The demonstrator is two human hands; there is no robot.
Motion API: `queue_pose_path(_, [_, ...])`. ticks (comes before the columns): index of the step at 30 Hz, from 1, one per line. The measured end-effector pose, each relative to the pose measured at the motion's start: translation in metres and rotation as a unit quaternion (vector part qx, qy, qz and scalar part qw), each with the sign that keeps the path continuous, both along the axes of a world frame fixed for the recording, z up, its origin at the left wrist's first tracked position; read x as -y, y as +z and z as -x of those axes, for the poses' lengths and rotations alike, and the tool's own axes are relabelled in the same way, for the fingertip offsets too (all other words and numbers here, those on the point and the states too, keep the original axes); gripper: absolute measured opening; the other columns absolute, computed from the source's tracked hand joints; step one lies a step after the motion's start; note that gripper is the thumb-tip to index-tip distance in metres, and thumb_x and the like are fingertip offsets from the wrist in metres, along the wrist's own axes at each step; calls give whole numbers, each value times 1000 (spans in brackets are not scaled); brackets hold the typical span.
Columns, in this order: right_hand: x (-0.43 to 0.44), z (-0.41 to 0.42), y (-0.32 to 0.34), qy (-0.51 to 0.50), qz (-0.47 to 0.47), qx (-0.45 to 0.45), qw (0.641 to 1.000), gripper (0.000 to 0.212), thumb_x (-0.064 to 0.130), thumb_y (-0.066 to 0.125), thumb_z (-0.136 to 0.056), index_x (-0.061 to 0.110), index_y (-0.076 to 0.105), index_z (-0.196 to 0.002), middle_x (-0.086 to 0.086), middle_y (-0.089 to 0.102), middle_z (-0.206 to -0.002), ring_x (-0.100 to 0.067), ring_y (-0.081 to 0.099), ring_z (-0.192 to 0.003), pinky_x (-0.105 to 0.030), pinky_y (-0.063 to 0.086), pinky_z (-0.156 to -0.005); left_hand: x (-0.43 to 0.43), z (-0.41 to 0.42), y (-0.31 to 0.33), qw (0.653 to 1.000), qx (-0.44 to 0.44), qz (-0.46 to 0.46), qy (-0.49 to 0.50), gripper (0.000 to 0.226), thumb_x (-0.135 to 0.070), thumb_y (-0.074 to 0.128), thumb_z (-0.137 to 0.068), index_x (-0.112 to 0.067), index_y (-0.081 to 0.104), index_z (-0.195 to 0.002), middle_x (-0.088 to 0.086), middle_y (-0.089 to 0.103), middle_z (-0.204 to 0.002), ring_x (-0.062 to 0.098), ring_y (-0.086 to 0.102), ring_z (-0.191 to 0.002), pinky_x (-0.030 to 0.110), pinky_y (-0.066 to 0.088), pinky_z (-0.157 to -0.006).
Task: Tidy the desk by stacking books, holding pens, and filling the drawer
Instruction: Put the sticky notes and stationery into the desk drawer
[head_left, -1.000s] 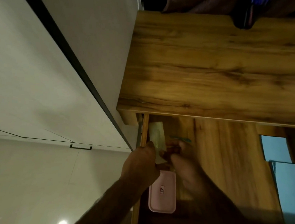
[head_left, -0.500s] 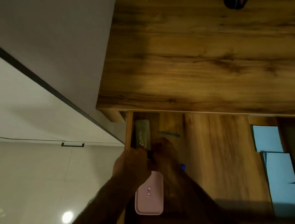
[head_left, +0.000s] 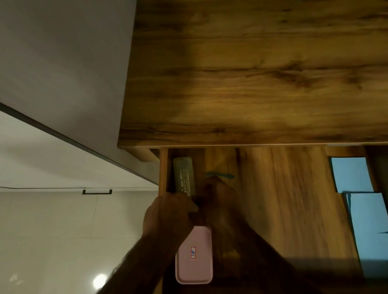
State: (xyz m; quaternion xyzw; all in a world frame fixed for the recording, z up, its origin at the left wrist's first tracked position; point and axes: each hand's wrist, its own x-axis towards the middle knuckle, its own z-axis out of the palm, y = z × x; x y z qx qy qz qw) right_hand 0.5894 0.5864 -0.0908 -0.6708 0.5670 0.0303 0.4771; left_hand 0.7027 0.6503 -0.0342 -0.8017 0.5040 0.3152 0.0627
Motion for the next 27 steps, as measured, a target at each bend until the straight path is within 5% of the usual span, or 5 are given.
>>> queue_pose_path(2, [9,14,0,-8,27,-2,1000,18,17,56,-99,12,64,-116,-7,69,-102,-10,70,-77,-20,53,-56,3,-3,4,1000,10,11,1,25,-28,59,-96,-18,59,-118,2,69,-115,21,68,-102,29,56,-83])
queue_pose_path(6, [37,48,-9,-43,130,-49,989,40,23,61,-94,25,60,-133,0,62,-126,-22,62,-110,-31,50,-89,18,-2,6,999,4,42,-34,29,-26,57,-96,-18,57,-124,2,66,-120,22,67,-105,30,54,-87])
queue_pose_path(11, [59,60,-16,1,148,-55,987,30,24,62,-90,24,67,-120,-7,60,-119,-29,62,-103,-34,51,-84,37,7,-4,995,-4,48,-83,33,-27,58,-95,-20,55,-128,2,59,-127,23,65,-106,34,56,-90])
queue_pose_path(17, [59,42,-26,26,139,-60,988,32,26,61,-88,30,66,-120,-3,59,-130,-29,55,-118,-43,51,-92,38,10,-13,995,-7,22,-93,36,-29,63,-92,-20,56,-126,2,58,-126,22,65,-104,35,56,-89])
queue_pose_path(27, [58,54,3,50,194,-73,977,38,31,59,-90,29,56,-129,-3,54,-135,-29,54,-121,-39,47,-95,24,9,1,993,-19,89,-79,44,-31,63,-91,-23,51,-133,-1,52,-134,21,61,-112,35,55,-93])
